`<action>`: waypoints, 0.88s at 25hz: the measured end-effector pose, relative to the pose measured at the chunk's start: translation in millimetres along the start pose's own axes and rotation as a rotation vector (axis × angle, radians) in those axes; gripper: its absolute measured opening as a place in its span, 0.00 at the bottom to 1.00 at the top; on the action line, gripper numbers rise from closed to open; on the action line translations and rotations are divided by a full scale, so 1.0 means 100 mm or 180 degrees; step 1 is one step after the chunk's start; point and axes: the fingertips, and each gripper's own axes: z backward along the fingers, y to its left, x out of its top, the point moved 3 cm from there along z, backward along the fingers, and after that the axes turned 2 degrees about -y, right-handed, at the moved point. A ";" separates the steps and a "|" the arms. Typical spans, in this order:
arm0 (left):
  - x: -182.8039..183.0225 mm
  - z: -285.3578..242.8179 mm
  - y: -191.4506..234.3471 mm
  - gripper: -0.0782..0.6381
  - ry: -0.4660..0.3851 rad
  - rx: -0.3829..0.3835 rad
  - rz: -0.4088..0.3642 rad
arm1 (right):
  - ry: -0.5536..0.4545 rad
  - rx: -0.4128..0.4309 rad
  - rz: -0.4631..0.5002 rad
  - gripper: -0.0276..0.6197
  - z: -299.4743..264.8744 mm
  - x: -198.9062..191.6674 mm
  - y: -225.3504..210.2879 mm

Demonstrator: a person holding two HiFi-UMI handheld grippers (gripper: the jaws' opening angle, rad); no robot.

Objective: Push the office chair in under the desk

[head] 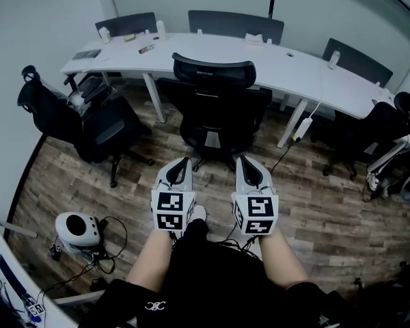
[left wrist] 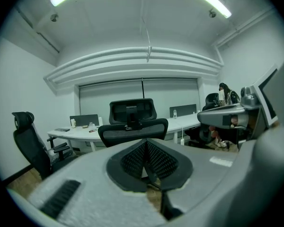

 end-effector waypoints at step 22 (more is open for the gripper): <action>0.14 -1.92 1.26 0.12 0.0239 -0.0525 -0.0113 | 0.0401 -0.0310 0.0205 0.07 -2.13 0.00 -0.46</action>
